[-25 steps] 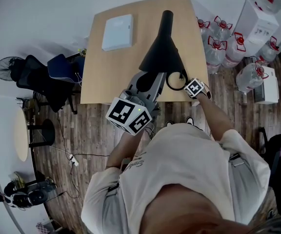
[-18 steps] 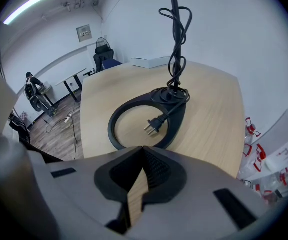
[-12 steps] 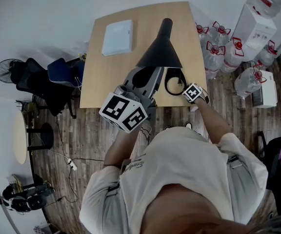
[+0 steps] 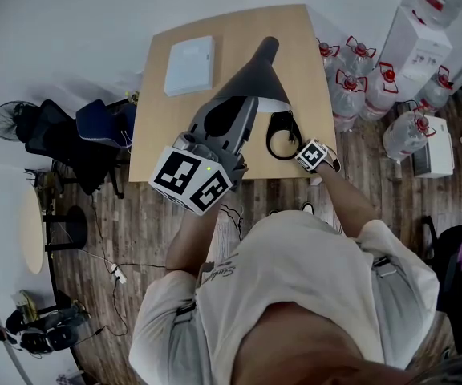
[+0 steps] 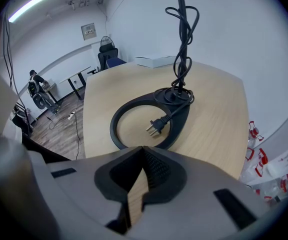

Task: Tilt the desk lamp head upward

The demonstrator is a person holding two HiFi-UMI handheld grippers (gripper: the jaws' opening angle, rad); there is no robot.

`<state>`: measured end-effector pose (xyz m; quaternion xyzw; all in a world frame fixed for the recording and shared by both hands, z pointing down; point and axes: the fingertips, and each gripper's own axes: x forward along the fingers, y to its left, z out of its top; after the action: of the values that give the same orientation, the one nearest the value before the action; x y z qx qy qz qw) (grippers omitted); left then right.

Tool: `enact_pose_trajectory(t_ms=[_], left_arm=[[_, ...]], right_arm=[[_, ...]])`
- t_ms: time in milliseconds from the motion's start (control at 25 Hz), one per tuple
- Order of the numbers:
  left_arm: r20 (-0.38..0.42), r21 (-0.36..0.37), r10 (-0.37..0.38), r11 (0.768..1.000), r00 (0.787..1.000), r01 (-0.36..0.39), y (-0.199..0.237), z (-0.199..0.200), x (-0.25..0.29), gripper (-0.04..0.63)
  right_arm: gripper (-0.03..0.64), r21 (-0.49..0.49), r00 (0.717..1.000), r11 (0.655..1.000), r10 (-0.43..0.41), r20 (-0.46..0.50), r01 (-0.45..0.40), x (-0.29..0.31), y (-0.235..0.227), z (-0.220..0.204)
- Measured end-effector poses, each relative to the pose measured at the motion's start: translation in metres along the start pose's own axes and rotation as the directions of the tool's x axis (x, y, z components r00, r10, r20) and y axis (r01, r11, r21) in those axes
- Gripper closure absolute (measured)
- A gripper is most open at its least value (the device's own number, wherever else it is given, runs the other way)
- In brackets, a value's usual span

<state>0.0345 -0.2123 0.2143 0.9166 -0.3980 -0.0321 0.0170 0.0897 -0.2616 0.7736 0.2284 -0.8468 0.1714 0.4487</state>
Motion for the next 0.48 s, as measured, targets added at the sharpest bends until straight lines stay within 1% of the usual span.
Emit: enact_pose_trajectory(t_ms=[160,280,400,480], left_arm=[[0.026,-0.006,0.009,1.000,1.000,-0.009,-0.001,-0.002,-0.002,0.578],[0.037,-0.016,0.048,0.999,0.998,-0.047,0.002,-0.009,-0.006,0.578],[0.031,-0.056,0.078,0.996,0.996,-0.076,0.006,-0.019,-0.011,0.578],[0.019,-0.081,0.095,0.992,0.995,-0.093,0.007,-0.029,-0.014,0.580]], right_arm=[[0.621,-0.013,1.000,1.000,0.004,0.002,-0.004,-0.001,-0.002,-0.001],[0.621,-0.029,1.000,0.999,0.014,0.017,-0.014,-0.001,-0.002,0.000],[0.621,-0.016,0.999,0.999,0.029,0.022,-0.028,-0.001,-0.001,-0.003],[0.621,-0.032,0.999,0.999,0.035,0.027,-0.034,-0.002,0.000,-0.002]])
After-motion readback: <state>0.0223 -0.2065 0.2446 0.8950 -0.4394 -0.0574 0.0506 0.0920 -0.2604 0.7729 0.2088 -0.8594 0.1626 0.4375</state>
